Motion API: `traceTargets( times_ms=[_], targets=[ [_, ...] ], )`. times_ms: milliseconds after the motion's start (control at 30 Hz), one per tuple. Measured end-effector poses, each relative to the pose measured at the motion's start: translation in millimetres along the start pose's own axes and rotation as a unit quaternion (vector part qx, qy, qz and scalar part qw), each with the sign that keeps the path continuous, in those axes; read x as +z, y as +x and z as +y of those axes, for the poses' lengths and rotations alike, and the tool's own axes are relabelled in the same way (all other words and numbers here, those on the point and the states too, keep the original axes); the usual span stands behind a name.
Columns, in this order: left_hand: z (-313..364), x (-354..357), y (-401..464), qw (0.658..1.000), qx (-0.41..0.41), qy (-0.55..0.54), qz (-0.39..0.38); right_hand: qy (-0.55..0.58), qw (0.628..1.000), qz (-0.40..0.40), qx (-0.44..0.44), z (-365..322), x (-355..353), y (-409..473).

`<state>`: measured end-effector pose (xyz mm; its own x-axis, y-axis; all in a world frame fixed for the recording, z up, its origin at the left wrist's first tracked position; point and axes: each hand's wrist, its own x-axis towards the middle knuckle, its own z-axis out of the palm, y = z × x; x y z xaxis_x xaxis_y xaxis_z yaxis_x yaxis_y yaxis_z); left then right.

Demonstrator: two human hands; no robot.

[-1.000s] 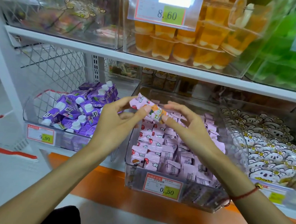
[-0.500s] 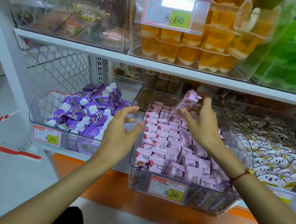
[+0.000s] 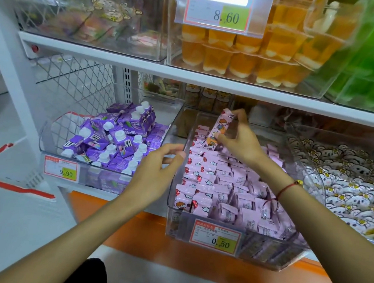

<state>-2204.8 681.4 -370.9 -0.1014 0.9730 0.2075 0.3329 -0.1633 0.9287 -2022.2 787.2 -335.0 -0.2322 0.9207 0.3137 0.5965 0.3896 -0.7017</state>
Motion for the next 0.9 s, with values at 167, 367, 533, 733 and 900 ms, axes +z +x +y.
traceTargets(
  times_ms=[167, 367, 533, 733, 900],
  targets=[
    [1.3, 0.6, -0.9, 1.000, -0.002, 0.003, -0.002, -0.085, 0.996, 0.008, -0.006, 2.4, 2.4, 3.8],
    [0.2, -1.0, -0.7, 1.000, 0.002, 0.002, -0.004, -0.008, 0.999, -0.038, 0.016, 3.8, 18.0, 0.4],
    [1.3, -0.1, -0.3, 1.000, 0.003, -0.007, -0.005, -0.071, 0.991, -0.116, -0.005, 18.2, 27.3, -7.6],
    [4.1, -2.6, -0.9, 1.000, -0.005, 0.008, -0.013, -0.209, 0.963, -0.171, 0.005, 22.2, 23.4, -10.3],
    [23.5, -10.3, 14.0, 0.979, 0.071, 0.181, 0.056, -0.212, 0.969, -0.127, -0.027, 26.7, 11.7, -25.6]
  ],
)
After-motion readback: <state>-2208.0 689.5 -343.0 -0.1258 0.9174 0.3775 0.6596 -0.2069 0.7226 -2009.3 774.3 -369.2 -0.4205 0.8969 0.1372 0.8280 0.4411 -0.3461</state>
